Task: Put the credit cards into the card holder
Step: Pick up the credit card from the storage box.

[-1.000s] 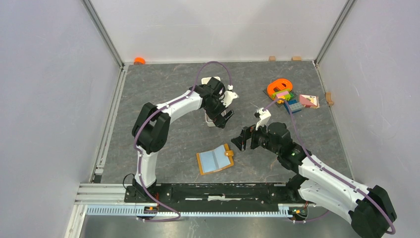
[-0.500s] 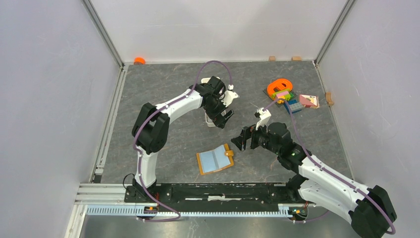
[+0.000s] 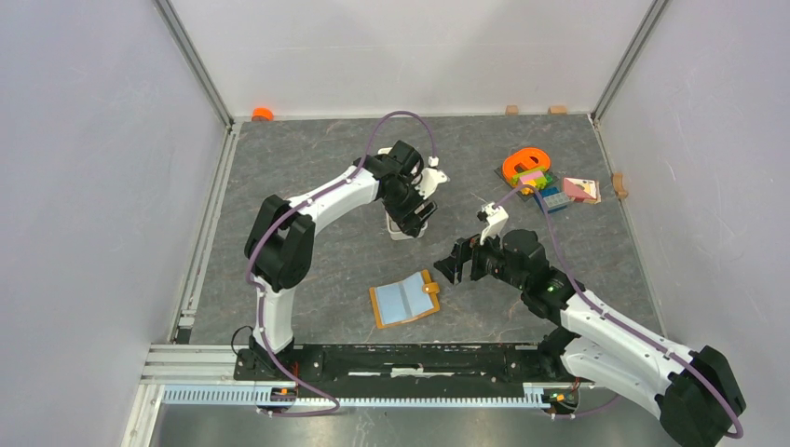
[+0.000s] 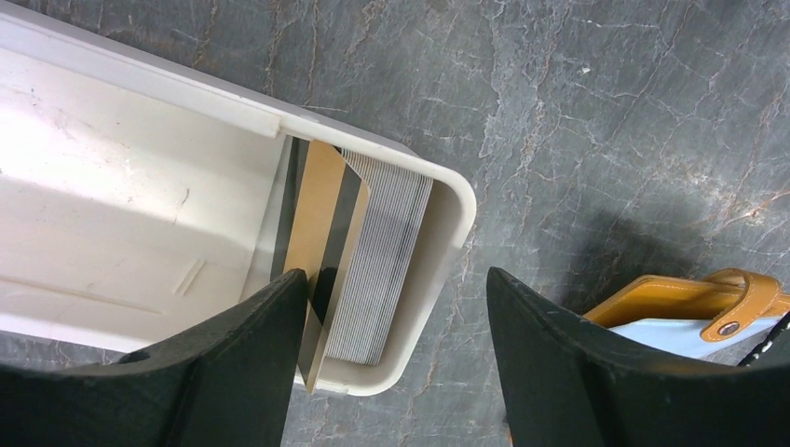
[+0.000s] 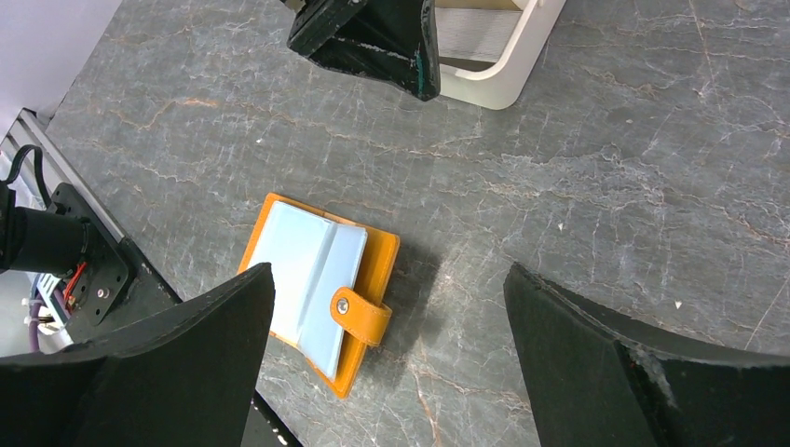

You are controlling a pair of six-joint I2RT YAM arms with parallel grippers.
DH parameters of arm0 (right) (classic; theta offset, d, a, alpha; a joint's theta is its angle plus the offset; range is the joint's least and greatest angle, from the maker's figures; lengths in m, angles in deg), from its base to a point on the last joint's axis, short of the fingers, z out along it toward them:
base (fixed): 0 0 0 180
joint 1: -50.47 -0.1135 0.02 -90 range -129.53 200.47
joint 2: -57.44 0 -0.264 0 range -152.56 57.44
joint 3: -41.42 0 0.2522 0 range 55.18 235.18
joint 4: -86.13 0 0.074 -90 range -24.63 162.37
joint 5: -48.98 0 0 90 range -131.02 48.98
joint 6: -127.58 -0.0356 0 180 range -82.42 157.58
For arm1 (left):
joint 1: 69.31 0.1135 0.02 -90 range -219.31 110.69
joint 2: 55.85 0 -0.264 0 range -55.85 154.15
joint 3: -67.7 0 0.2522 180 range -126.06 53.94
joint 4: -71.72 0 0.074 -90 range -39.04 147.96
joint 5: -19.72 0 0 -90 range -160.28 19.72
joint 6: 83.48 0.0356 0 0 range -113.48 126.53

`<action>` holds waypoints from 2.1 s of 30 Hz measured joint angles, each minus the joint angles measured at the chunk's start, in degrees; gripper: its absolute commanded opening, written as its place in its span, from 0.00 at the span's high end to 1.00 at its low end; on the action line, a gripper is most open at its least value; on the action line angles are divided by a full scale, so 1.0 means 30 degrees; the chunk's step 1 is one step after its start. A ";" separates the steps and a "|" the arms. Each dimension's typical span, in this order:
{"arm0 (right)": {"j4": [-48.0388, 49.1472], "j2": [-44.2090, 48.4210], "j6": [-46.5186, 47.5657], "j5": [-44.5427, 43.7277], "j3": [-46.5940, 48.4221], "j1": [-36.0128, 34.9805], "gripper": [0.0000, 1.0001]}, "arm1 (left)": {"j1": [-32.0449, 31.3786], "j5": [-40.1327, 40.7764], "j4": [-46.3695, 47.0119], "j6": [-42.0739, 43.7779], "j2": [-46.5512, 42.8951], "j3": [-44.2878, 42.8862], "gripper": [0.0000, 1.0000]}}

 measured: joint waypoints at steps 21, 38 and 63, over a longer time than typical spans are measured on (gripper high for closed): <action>0.0306 -0.0364 -0.0015 0.0357 -0.0007 0.0000 0.04 | 0.0051 0.0648 -0.0007 -0.0022 -0.0175 -0.0117 0.61; 0.0597 -0.0408 -0.0160 0.0568 -0.0240 0.0000 0.04 | 0.0051 0.2331 0.1333 -0.0007 -0.0474 0.0270 0.98; 0.2885 0.3075 -0.1778 -0.0852 -0.1515 0.0007 0.02 | 0.0058 0.6470 0.4634 -0.5042 -0.7577 0.4116 0.98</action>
